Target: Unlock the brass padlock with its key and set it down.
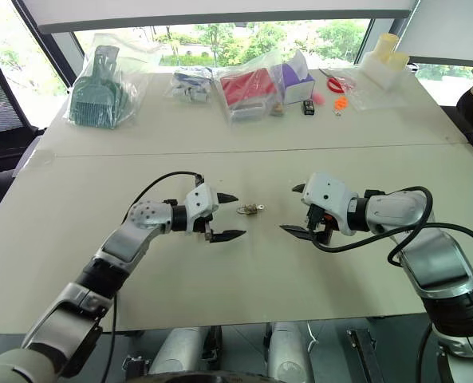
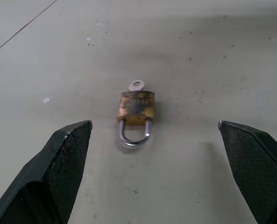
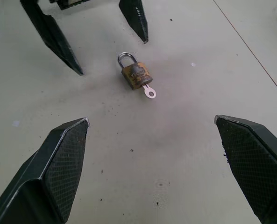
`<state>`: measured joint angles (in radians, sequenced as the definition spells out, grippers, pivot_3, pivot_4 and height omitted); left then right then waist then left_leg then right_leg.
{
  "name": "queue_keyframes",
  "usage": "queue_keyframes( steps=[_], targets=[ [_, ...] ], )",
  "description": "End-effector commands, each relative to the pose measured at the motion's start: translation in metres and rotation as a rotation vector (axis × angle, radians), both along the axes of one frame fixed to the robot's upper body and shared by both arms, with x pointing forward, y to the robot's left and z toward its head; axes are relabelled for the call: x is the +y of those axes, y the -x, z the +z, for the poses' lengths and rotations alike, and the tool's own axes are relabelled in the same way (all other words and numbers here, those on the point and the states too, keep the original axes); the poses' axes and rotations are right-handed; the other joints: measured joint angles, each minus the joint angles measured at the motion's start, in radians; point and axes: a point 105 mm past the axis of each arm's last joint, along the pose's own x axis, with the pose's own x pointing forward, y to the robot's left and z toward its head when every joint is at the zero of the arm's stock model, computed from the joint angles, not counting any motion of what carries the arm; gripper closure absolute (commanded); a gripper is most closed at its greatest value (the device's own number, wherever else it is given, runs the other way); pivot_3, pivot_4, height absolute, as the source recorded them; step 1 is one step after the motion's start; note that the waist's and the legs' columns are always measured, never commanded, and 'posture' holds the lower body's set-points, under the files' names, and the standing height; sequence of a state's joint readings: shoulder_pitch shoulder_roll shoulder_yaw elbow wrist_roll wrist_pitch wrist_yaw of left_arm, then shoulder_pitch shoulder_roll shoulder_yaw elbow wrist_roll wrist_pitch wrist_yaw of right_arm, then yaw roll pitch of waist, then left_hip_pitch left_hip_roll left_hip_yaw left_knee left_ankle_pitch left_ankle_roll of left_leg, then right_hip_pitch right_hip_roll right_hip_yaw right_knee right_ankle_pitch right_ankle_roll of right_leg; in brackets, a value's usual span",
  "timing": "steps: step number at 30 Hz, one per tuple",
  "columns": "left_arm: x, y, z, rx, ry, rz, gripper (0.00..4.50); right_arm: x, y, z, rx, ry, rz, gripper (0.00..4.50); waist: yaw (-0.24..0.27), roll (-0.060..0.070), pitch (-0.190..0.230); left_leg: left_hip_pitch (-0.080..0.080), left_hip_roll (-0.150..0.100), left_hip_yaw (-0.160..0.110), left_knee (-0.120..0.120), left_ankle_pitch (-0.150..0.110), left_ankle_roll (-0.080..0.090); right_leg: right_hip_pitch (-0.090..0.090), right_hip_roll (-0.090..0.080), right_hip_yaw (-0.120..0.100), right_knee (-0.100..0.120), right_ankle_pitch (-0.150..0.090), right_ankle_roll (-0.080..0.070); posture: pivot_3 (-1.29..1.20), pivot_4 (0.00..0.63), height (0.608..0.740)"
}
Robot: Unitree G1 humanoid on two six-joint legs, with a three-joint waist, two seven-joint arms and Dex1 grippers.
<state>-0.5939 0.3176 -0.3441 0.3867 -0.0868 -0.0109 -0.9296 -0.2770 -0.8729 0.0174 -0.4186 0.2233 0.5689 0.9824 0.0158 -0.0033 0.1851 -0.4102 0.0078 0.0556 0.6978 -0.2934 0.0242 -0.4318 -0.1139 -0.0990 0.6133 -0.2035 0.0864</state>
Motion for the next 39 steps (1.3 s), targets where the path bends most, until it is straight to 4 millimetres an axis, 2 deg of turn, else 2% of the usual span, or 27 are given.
queue_keyframes(
  steps=[1, 8, 11, 17, 20, 23, 29, 33, 37, 39],
  targets=[
    [-0.007, -0.008, 0.003, -0.057, -0.009, -0.025, 0.02, 0.0, 0.004, 0.015, -0.06, -0.009, -0.007, 0.0, 0.0, 0.0, 0.0, 0.0, 0.0, 0.0, 0.0, 0.0, 0.0, 0.0, 0.0, 0.0, 0.0, 0.0, 0.0, 0.0, 0.15, 0.74],
    [-0.013, -0.012, -0.007, -0.037, -0.04, -0.06, 0.02, -0.002, 0.004, 0.015, -0.074, -0.005, -0.028, 0.0, 0.001, 0.0, 0.0, 0.0, 0.0, 0.0, 0.001, -0.001, 0.001, 0.001, 0.0, 0.0, 0.0, 0.0, 0.0, 0.0, 0.15, 0.74],
    [-0.014, -0.013, -0.01, -0.035, -0.047, -0.063, 0.88, -0.002, 0.002, 0.016, -0.077, -0.005, -0.028, 0.0, 0.002, 0.0, 0.0, 0.0, 0.0, 0.0, 0.001, -0.001, 0.001, 0.001, -0.001, -0.001, 0.0, 0.0, 0.0, 0.0, 0.15, 0.74],
    [-0.015, -0.014, -0.014, -0.027, -0.056, -0.062, 3.65, 0.0, -0.002, 0.016, -0.085, 0.0, -0.012, 0.0, -0.001, 0.0, 0.0, 0.001, 0.0, 0.0, 0.001, -0.001, 0.001, 0.001, -0.001, -0.001, 0.0, 0.0, 0.0, 0.0, 0.15, 0.74],
    [-0.01, -0.014, -0.014, -0.018, -0.063, -0.061, 3.74, 0.003, -0.003, 0.017, -0.085, 0.0, 0.0, 0.0, -0.001, 0.0, 0.0, 0.001, 0.0, 0.0, 0.001, -0.001, 0.001, 0.001, -0.001, -0.001, 0.0, 0.0, 0.0, 0.0, 0.15, 0.74],
    [0.005, -0.008, -0.006, -0.007, -0.063, -0.087, 3.74, 0.011, -0.005, 0.017, -0.099, 0.001, 0.035, 0.0, -0.008, -0.001, 0.0, 0.001, 0.0, 0.0, 0.001, -0.001, 0.001, 0.001, -0.001, -0.001, 0.0, 0.0, 0.0, 0.0, 0.15, 0.74],
    [0.052, 0.015, 0.03, 0.023, -0.1, -0.154, 3.74, 0.035, -0.02, 0.019, -0.202, 0.026, 0.104, 0.0, -0.026, 0.0, 0.001, 0.001, 0.003, 0.0, -0.001, -0.001, 0.001, -0.001, 0.003, -0.001, 0.002, 0.0, 0.0, 0.0, 0.15, 0.74],
    [0.079, 0.017, 0.052, -0.024, -0.156, -0.141, 3.74, 0.051, -0.034, 0.022, -0.308, 0.053, 0.149, 0.0, -0.017, 0.001, 0.001, 0.0, 0.002, 0.0, 0.0, -0.001, 0.001, -0.002, 0.001, -0.001, 0.002, 0.0, 0.0, 0.0, 0.15, 0.74],
    [0.083, 0.011, 0.08, -0.061, -0.133, -0.127, 3.74, 0.067, -0.047, 0.031, -0.432, 0.053, 0.174, 0.0, -0.001, 0.0, 0.001, -0.001, 0.0, 0.0, 0.001, -0.001, 0.001, -0.001, -0.001, -0.001, 0.001, 0.0, 0.0, 0.0, 0.15, 0.74],
    [0.081, 0.01, 0.087, -0.068, -0.12, -0.128, 3.74, 0.072, -0.05, 0.032, -0.461, 0.058, 0.186, 0.0, 0.0, 0.0, 0.001, -0.001, -0.001, 0.0, 0.001, 0.0, 0.001, -0.001, -0.001, -0.001, 0.001, 0.0, 0.0, 0.0, 0.15, 0.74]
  ],
)
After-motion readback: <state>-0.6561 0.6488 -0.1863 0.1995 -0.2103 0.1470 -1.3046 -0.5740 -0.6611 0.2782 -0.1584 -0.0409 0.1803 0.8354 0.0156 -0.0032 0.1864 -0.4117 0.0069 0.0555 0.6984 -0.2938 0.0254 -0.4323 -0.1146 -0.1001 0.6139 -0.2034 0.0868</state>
